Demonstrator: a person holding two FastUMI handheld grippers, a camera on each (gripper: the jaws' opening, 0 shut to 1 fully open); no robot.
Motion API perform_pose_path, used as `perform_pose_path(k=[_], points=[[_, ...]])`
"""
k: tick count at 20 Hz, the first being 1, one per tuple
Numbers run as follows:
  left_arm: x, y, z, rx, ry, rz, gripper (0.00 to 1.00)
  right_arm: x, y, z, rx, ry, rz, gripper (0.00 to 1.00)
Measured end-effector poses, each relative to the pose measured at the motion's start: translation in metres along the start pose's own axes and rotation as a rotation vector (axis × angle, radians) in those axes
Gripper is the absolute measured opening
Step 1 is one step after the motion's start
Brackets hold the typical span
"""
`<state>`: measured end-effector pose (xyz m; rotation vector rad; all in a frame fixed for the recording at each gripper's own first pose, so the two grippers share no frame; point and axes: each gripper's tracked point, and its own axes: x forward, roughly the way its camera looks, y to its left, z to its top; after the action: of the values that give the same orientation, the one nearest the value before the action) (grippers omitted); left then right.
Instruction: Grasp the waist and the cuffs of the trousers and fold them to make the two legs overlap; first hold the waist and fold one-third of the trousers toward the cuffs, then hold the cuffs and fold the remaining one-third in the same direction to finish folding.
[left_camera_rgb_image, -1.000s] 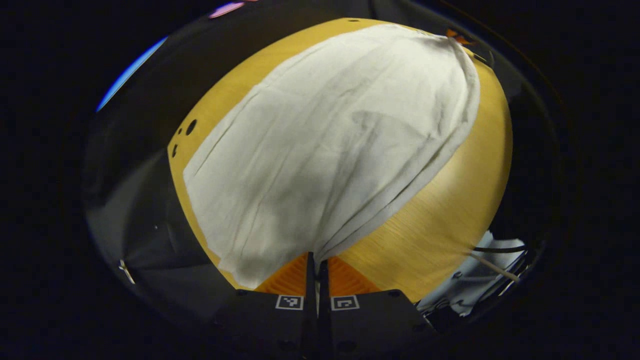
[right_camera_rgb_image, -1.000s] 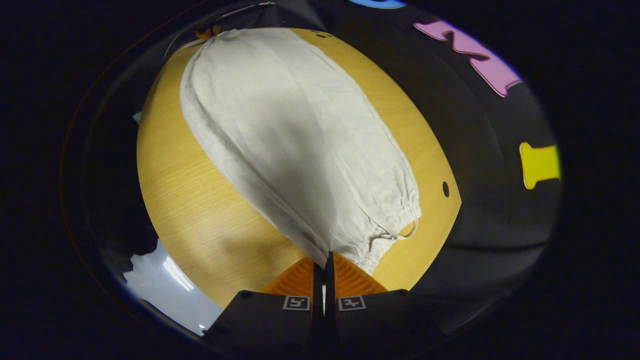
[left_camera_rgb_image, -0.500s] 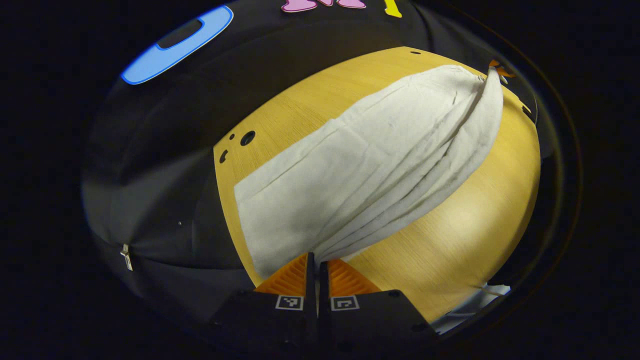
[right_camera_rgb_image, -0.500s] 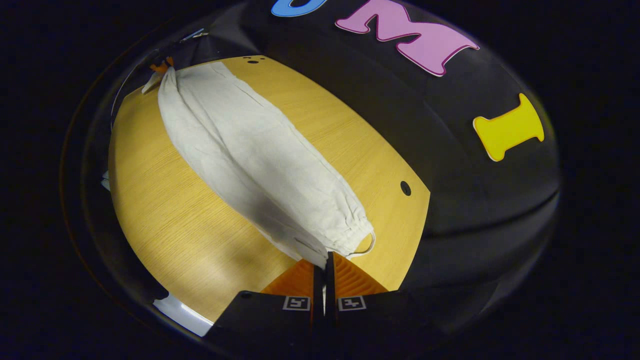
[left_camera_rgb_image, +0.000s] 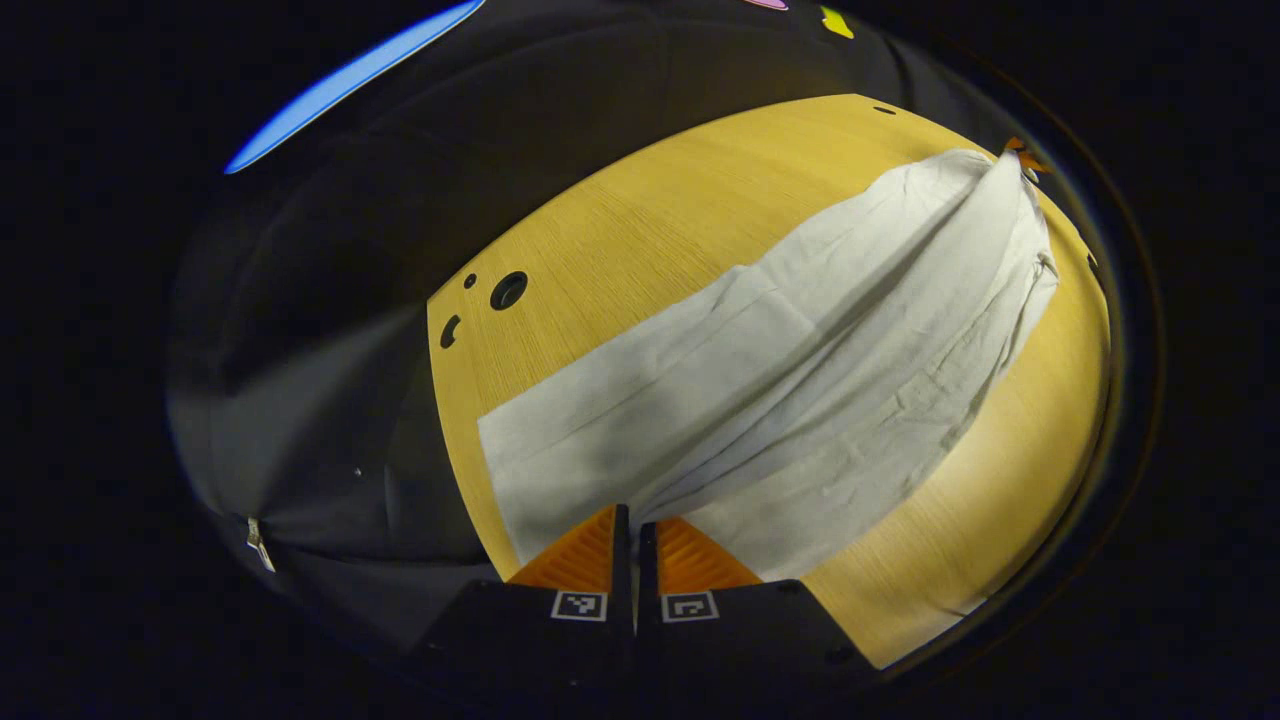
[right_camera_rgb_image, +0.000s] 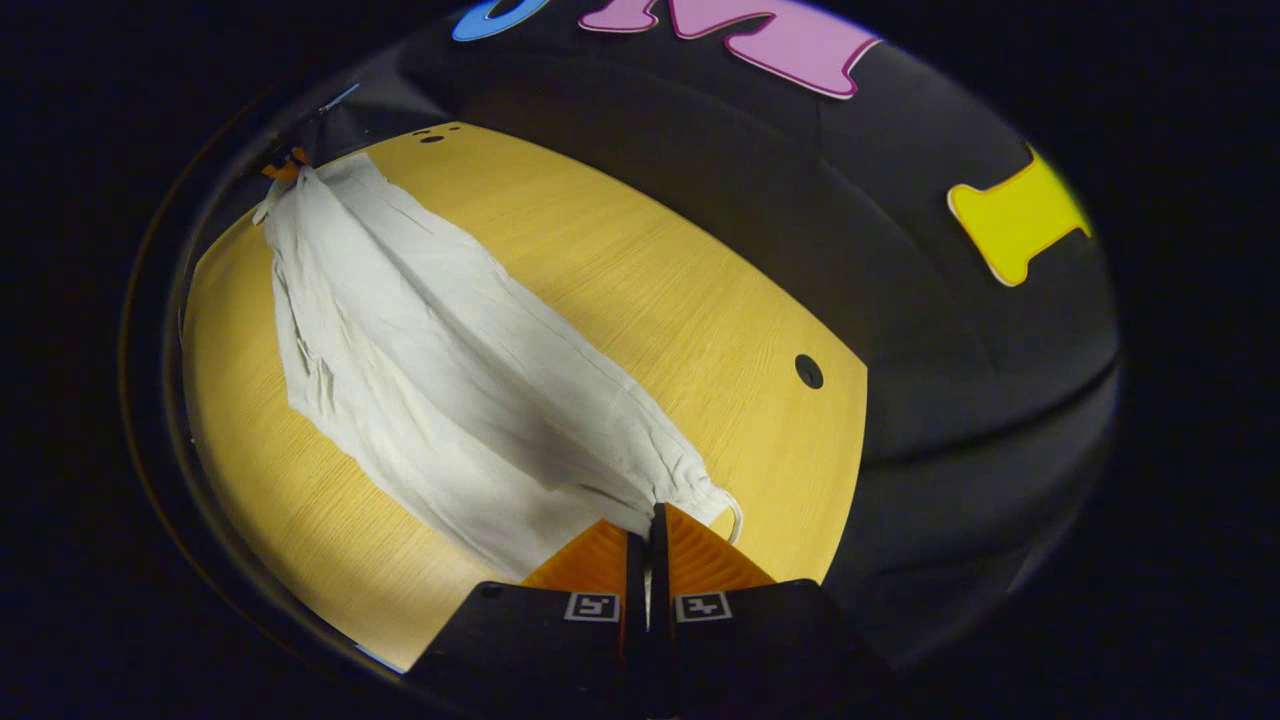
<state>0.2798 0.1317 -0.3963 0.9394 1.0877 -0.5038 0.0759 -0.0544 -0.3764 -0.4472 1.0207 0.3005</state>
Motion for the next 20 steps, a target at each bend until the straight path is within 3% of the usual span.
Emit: perform_pose_path(k=[3,7,8,10,12,13,14,15,17,18,19,20], points=[[0.023,0.0,0.002,0.002,0.076,-0.032,0.05,0.028,0.003,-0.003,0.056,0.043,0.069,0.05],[0.042,0.001,0.005,0.024,0.131,-0.022,0.06,0.05,0.0,-0.002,0.142,0.054,0.117,0.05],[0.043,0.001,0.005,0.029,0.138,-0.015,0.06,0.055,0.0,-0.003,0.168,0.063,0.13,0.11],[0.046,0.002,0.003,0.024,0.143,-0.009,0.06,0.058,0.001,-0.006,0.214,0.077,0.157,0.09],[0.046,0.006,0.002,0.017,0.136,0.002,0.11,0.057,0.004,0.0,0.28,0.05,0.197,0.19],[0.045,0.008,0.003,0.015,0.122,0.008,0.21,0.057,-0.002,0.004,0.311,0.019,0.194,0.25],[0.043,0.009,0.004,0.013,0.109,0.011,0.39,0.054,-0.009,0.009,0.349,-0.01,0.182,0.27],[0.042,0.008,0.003,0.008,0.103,0.009,0.57,0.052,-0.017,0.014,0.393,-0.043,0.171,0.42],[0.037,0.011,0.001,0.002,0.095,0.014,0.87,0.043,-0.03,0.023,0.491,-0.105,0.144,0.54],[0.034,0.012,0.001,-0.005,0.084,0.021,0.91,0.036,-0.033,0.028,0.556,-0.138,0.148,0.56],[0.031,0.013,0.002,-0.016,0.069,0.026,0.98,0.03,-0.036,0.03,0.627,-0.156,0.142,0.7],[0.026,0.013,0.003,-0.032,0.047,0.03,0.98,0.019,-0.04,0.031,0.708,-0.177,0.138,0.71]])
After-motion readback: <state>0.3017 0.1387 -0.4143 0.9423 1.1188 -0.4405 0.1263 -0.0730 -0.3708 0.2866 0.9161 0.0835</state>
